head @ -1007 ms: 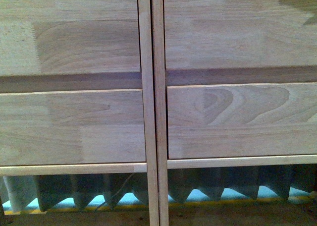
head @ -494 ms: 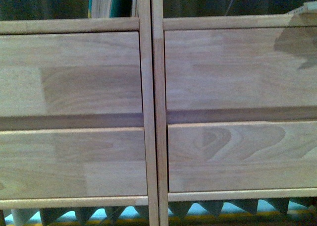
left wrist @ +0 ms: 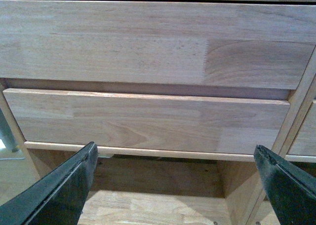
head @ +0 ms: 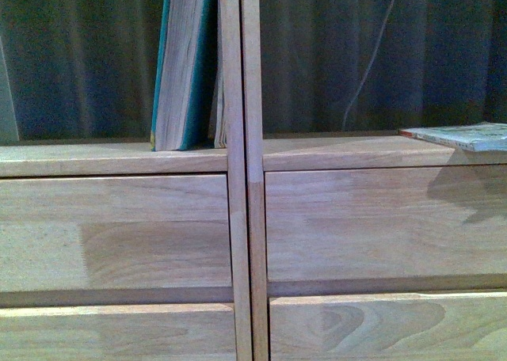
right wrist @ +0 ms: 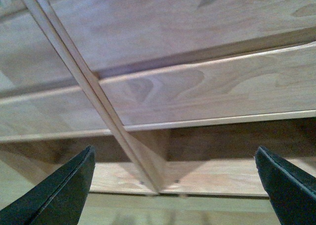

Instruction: Organize books on shelf

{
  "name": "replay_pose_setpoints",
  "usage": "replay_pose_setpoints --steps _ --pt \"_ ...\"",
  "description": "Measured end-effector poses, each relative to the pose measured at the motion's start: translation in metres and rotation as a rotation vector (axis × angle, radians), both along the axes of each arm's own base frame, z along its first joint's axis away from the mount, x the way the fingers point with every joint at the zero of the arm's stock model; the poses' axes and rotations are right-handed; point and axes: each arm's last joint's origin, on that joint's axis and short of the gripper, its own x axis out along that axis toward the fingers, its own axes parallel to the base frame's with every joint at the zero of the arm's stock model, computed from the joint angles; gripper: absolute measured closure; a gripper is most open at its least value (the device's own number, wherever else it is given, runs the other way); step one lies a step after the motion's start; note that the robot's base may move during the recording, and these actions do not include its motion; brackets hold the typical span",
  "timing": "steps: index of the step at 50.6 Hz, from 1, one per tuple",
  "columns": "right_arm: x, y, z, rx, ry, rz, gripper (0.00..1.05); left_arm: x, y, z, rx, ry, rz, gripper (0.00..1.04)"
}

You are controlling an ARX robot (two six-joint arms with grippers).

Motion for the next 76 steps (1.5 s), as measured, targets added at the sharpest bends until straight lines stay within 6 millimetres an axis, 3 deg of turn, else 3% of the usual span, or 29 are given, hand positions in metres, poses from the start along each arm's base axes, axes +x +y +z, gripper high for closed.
replay_pose_setpoints --steps 11,16,19,24,32,43,55,76 --pt "0.047 -0.005 0.076 0.280 -0.087 -0.005 0.07 0.000 0.000 0.000 0.000 0.000 0.000 0.07" --pt "0.091 -0.005 0.102 0.470 -0.036 -0.008 0.07 0.000 0.000 0.000 0.000 0.000 0.000 0.07" --pt "0.120 -0.006 0.109 0.597 0.014 -0.041 0.07 0.000 0.000 0.000 0.000 0.000 0.000 0.07" --pt "0.160 -0.007 0.101 0.726 0.105 -0.115 0.07 0.000 0.000 0.000 0.000 0.000 -0.001 0.07" --pt "0.195 -0.007 0.104 0.783 0.108 -0.172 0.07 0.000 0.000 0.000 0.000 0.000 0.000 0.07" --pt "0.219 -0.012 0.109 0.793 0.097 -0.205 0.07 0.000 0.000 0.000 0.000 0.000 0.000 0.07" --pt "0.225 -0.023 0.113 0.802 0.077 -0.231 0.08 0.000 0.000 0.000 0.000 0.000 0.000 0.07" --pt "0.226 -0.028 0.114 0.816 0.063 -0.227 0.70 0.000 0.000 0.000 0.000 0.000 0.000 0.07"
